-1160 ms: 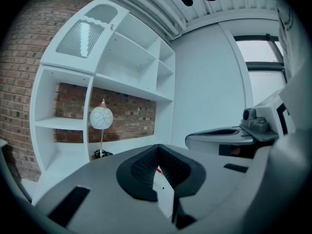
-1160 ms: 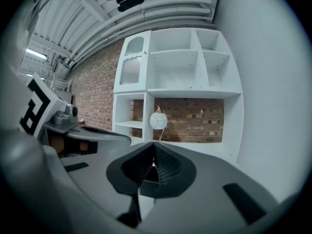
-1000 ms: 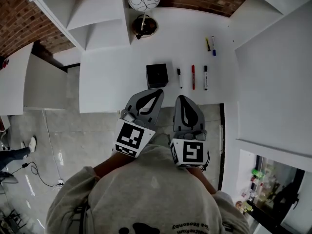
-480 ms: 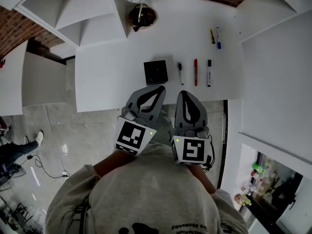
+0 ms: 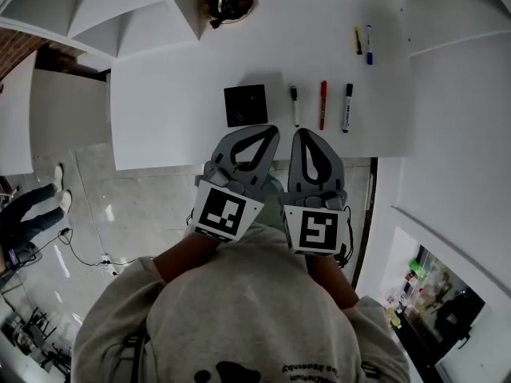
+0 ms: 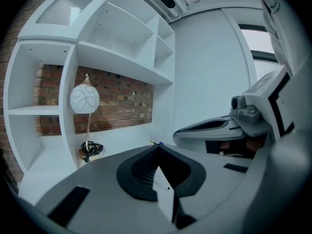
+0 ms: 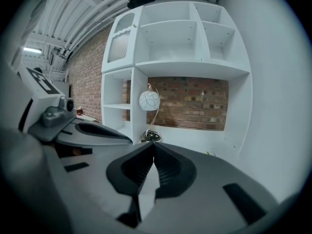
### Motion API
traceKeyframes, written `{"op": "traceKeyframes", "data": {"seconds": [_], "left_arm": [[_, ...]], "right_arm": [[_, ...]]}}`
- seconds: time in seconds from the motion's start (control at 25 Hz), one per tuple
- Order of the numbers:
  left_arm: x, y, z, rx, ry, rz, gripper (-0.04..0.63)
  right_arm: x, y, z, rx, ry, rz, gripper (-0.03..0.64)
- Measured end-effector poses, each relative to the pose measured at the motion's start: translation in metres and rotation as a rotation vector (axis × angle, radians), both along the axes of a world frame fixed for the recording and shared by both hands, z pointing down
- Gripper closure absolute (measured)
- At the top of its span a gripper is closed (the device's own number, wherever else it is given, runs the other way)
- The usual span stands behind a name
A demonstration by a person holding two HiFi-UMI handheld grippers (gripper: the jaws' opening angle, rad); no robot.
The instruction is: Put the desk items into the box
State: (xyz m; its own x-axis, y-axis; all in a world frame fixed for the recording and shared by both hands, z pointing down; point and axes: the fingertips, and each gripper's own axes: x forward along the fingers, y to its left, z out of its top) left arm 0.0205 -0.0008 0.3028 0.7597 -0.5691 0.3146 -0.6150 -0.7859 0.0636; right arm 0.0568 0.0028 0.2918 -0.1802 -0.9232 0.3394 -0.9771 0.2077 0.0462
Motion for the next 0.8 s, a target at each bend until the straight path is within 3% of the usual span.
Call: {"op": "traceKeyframes", "data": {"seconds": [0.52,0.8], "left_arm": [[0.028,-0.027,0.048,-0.086,-0.054,-0.047,0.591],[0.037,-0.033,0.066,-0.135,-0.08,-0.076,0.591]], "right_arm": [[0.033,-0.036,0.061,-0.104,0.012,-0.071,0.6],[0.04,-0.05,0.094,-0.218,0.008,-0.11,0.6]]}}
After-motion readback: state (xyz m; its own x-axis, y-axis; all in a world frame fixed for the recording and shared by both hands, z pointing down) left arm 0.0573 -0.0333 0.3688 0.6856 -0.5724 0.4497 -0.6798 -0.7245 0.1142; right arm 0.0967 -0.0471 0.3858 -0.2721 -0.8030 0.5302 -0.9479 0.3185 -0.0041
